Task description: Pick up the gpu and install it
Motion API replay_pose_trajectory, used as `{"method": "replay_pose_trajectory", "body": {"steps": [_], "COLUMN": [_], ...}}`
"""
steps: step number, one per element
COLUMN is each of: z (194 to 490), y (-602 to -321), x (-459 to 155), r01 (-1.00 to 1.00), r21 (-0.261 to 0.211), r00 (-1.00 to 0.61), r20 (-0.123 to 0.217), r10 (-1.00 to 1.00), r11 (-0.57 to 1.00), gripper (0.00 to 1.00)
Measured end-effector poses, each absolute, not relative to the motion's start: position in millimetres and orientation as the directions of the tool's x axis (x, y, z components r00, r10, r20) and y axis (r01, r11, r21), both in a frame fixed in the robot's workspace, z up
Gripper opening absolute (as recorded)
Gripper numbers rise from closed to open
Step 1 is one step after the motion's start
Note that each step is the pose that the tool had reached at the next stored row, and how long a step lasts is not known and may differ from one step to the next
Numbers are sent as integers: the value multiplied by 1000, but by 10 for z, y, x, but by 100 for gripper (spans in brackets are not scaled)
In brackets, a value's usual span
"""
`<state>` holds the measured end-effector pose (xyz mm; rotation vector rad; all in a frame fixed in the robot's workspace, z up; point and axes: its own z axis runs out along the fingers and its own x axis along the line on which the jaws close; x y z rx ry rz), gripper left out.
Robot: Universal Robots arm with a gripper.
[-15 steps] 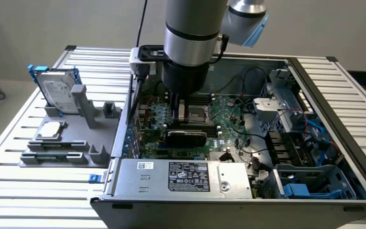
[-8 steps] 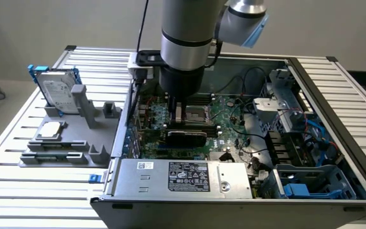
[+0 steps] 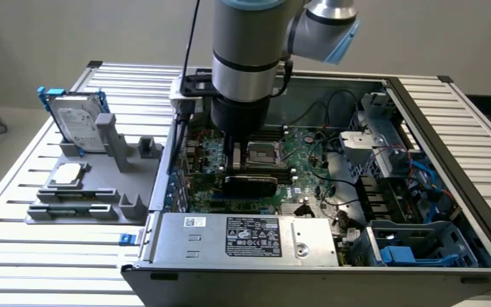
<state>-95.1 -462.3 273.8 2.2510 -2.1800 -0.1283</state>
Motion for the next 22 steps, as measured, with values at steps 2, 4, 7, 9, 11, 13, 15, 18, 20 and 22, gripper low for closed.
{"method": "replay_pose_trajectory", "body": {"steps": [2,4,7,9,11,13,15,18,20,22], "z": [2730,2719,2700,2689,2673,2663,2656,2642,2637,2649], "y": [-4623,-4623,-4623,-4624,-4623,-4623,-4623,-4623,-4623,-4621], "x": [-950,-948,-948,-948,-947,-947,-948,-948,-948,-947], "r01": [-998,-998,-998,-998,-998,-998,-998,-998,-998,-998], "r21": [61,61,61,61,61,61,61,61,61,61], "r00": [30,30,30,30,30,30,30,30,30,30], "r20": [-55,-55,-55,-54,-55,-55,-54,-55,-55,-56], "r10": [-998,-998,-998,-998,-998,-998,-998,-998,-998,-998], "r11": [-33,-34,-34,-34,-34,-34,-34,-34,-34,-34], "gripper": [11,11,11,11,11,11,11,11,11,11]}}
